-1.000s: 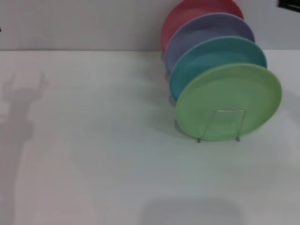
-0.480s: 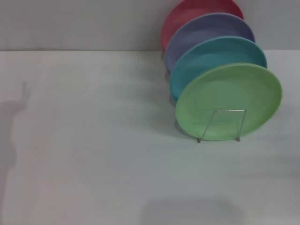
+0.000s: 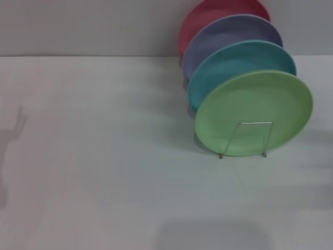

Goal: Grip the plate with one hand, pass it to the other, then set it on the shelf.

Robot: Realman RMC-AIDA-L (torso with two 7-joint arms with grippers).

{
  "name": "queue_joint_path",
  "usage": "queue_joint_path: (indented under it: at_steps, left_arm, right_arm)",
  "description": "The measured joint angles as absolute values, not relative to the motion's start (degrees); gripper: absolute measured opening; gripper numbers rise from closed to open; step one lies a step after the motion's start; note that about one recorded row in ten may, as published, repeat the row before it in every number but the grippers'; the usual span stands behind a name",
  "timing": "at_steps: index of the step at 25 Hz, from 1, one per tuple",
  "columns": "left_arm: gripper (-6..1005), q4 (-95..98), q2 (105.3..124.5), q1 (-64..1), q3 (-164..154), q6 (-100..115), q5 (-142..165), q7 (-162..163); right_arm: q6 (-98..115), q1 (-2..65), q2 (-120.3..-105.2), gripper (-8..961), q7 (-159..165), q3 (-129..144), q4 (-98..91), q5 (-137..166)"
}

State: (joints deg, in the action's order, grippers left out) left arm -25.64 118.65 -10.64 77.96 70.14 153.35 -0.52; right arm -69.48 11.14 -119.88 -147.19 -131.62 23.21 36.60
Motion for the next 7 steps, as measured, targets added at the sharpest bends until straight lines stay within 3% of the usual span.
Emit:
queue_joint_path:
  at_steps: [7]
  left_arm:
    - [861, -23.4, 118.62, -10.8, 78.5, 70.4, 153.1, -0.3]
  right_arm:
    - [-69.0, 11.1, -119.88, 644, -148.3, -131.7, 21.7, 36.5]
